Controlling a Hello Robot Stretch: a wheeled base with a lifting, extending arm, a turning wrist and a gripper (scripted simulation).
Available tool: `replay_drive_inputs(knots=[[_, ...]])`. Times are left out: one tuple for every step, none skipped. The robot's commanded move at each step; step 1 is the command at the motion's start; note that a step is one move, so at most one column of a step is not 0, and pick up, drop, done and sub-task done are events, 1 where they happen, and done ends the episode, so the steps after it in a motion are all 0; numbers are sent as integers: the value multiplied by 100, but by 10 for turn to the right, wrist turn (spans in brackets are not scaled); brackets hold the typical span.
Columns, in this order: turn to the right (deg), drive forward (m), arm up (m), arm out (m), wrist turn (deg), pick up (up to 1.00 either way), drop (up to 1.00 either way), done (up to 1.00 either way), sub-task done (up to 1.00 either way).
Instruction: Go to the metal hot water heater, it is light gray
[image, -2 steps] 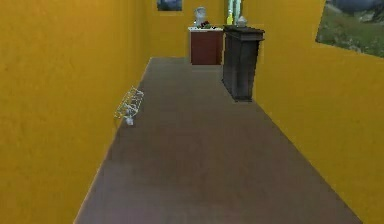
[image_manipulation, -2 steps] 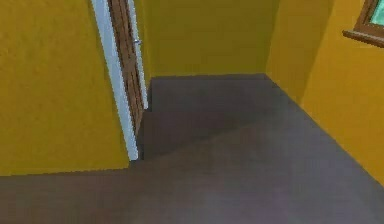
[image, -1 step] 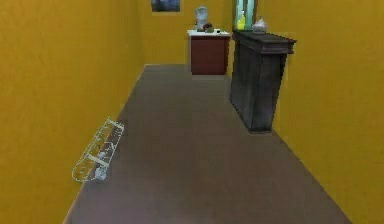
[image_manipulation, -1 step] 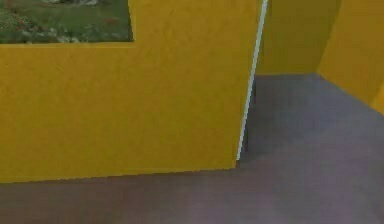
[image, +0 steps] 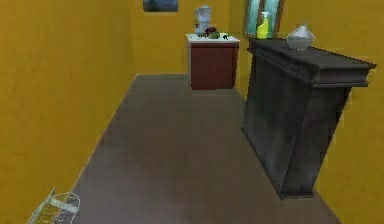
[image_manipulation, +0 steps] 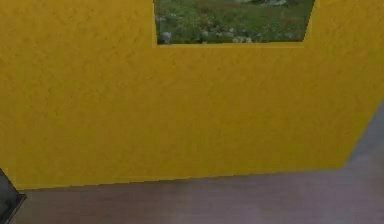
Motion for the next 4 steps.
replay_drive_inputs(knots=[[-30,0,0,0,0,0,0,0,0],[0,100,0,0,0,0,0,0,0],[0,30,0,0,0,0,0,0,0],[-90,0,0,0,0,0,0,0,0]])
